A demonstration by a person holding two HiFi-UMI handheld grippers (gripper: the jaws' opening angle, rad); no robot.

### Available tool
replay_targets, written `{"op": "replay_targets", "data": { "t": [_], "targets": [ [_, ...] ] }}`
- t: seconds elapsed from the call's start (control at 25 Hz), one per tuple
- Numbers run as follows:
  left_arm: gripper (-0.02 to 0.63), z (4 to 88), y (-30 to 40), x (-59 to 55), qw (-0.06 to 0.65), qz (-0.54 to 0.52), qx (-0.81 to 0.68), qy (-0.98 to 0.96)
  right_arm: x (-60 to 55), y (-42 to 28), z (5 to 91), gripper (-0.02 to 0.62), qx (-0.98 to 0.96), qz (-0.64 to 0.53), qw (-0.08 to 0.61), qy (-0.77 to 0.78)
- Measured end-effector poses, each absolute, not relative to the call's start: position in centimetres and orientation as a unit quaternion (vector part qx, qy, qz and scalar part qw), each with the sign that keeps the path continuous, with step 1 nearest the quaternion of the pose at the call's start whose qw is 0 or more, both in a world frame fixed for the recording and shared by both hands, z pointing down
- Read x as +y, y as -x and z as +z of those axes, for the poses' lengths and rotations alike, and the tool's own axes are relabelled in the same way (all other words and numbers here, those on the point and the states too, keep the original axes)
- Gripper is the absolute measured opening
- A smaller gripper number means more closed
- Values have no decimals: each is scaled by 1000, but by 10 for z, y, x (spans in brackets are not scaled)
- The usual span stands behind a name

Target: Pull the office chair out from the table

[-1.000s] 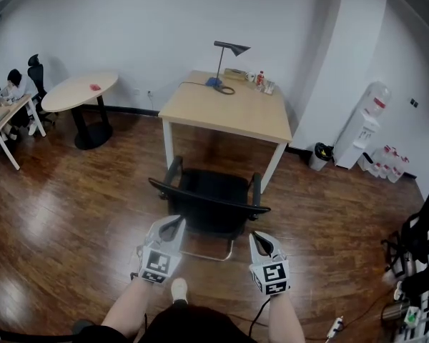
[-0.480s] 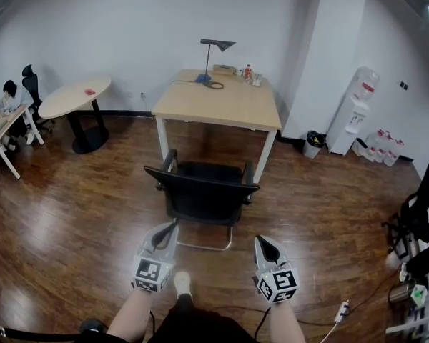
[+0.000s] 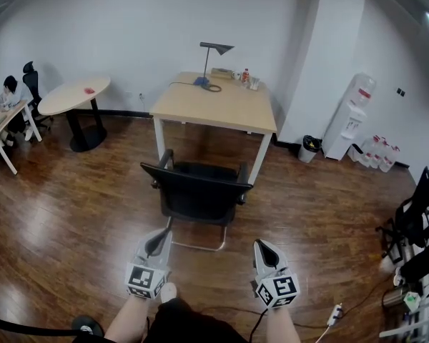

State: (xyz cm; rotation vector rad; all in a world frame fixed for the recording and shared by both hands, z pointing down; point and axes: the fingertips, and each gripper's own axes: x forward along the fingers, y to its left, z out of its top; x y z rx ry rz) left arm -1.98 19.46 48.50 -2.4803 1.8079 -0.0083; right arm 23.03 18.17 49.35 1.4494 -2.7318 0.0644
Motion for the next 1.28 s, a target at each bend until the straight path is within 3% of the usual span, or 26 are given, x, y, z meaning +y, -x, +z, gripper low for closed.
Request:
{"op": "replay_targets", "data": {
  "t": [0.44, 1.28],
  "targets": [
    [2, 473, 50, 192, 20, 11, 590, 807, 191, -219, 477, 12, -864, 47, -19, -501],
    [2, 475, 104, 203, 2, 17, 588, 809, 195, -163, 490, 12, -870, 44, 12, -490]
  ]
}}
